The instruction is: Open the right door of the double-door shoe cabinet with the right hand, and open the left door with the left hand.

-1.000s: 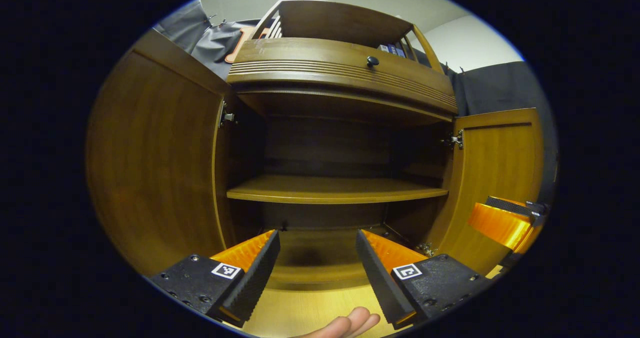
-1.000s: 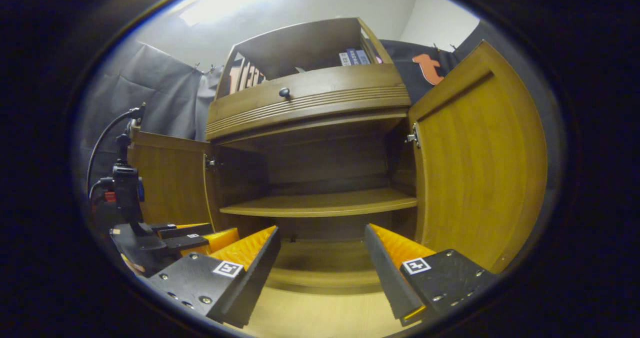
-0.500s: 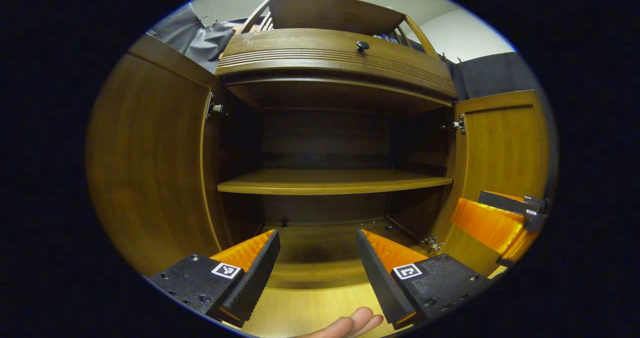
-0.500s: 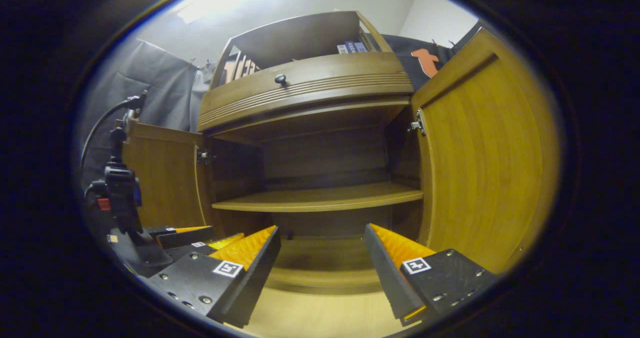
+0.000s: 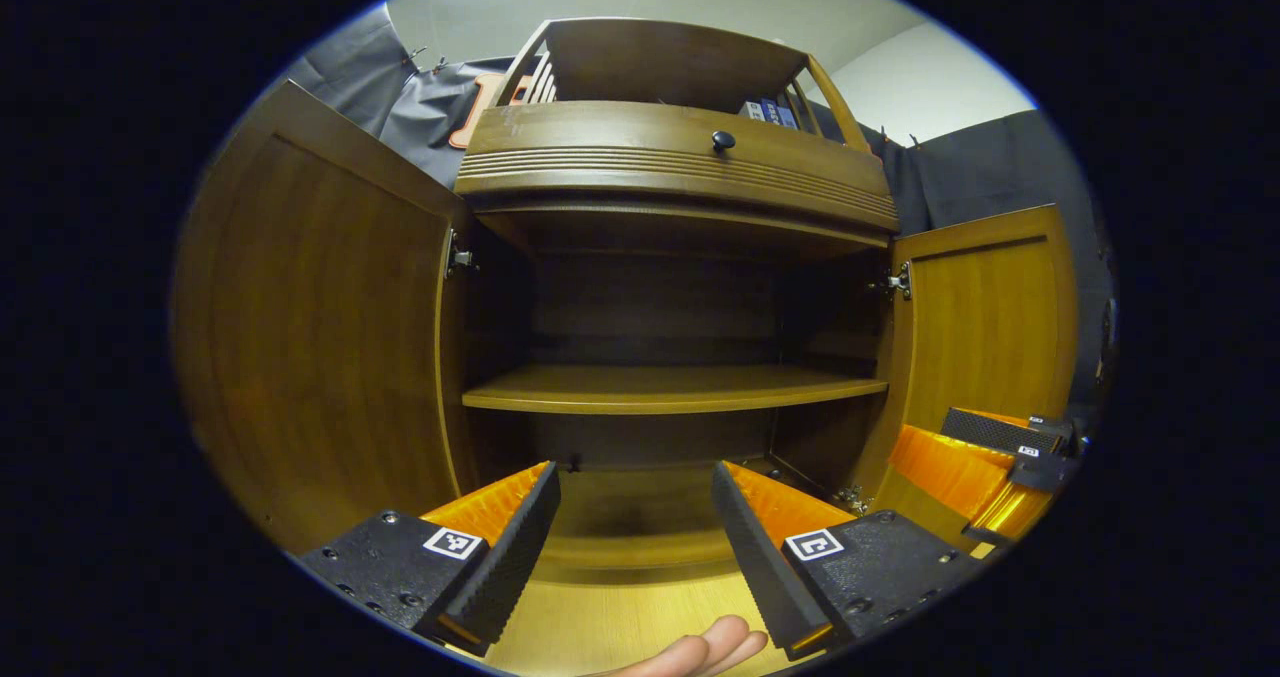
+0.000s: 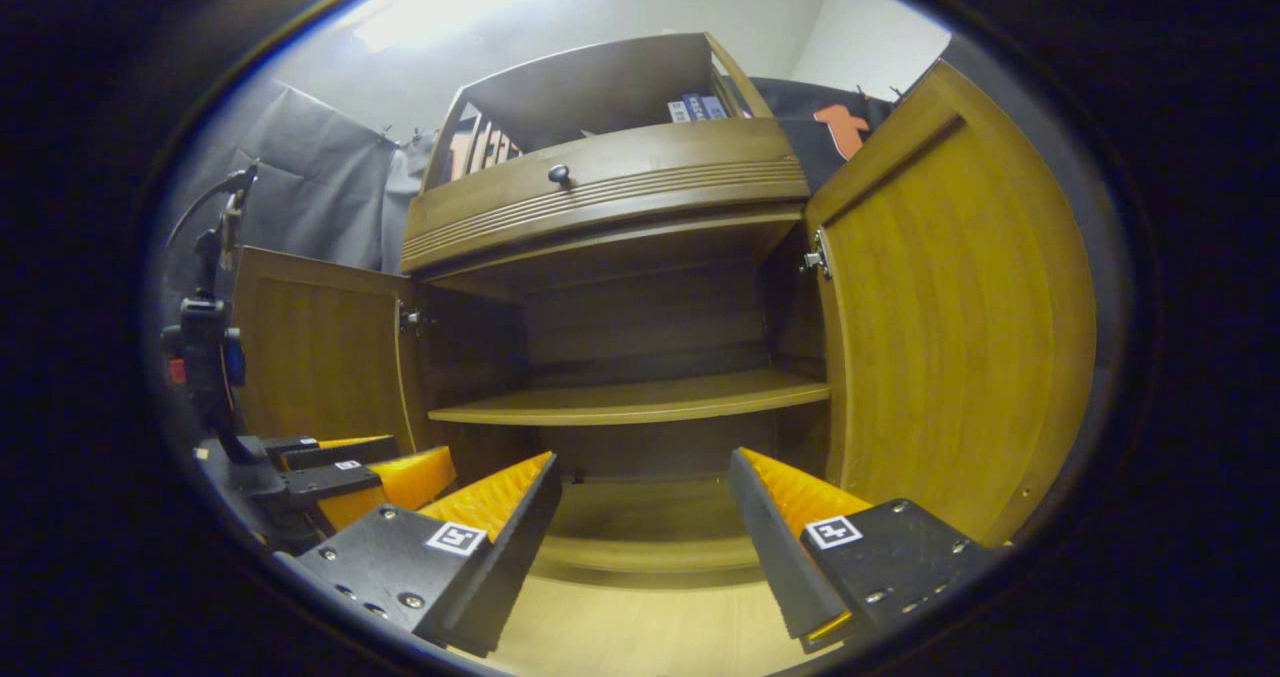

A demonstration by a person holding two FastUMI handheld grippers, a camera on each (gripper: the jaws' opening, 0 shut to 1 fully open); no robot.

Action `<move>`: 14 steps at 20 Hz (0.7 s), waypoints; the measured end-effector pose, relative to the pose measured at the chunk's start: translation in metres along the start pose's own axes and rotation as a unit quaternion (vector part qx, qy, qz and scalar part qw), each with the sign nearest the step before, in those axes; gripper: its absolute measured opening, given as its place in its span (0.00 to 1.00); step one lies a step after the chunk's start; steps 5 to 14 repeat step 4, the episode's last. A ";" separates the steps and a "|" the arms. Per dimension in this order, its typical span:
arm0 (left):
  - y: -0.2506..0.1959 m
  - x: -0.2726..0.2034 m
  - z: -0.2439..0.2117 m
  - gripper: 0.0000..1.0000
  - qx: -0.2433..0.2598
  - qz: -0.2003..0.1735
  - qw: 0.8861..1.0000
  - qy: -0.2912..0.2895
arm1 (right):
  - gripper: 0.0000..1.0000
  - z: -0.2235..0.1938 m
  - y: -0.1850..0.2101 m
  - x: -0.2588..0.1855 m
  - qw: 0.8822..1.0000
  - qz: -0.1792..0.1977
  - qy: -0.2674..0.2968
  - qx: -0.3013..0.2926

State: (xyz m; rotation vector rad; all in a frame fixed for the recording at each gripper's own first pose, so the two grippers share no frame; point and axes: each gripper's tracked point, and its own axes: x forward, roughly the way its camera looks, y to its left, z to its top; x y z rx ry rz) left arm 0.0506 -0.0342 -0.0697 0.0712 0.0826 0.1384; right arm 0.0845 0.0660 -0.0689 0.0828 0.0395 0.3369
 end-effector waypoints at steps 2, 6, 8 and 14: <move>-0.004 -0.004 -0.001 0.95 -0.003 -0.004 1.000 0.004 | 1.00 0.000 0.004 -0.007 1.000 0.005 -0.002 -0.001; -0.015 -0.010 -0.004 0.95 -0.006 -0.019 1.000 0.009 | 1.00 0.003 0.004 -0.016 1.000 0.007 -0.006 0.002; -0.015 -0.010 -0.004 0.95 -0.006 -0.019 1.000 0.009 | 1.00 0.003 0.004 -0.016 1.000 0.007 -0.006 0.002; -0.015 -0.010 -0.004 0.95 -0.006 -0.019 1.000 0.009 | 1.00 0.003 0.004 -0.016 1.000 0.007 -0.006 0.002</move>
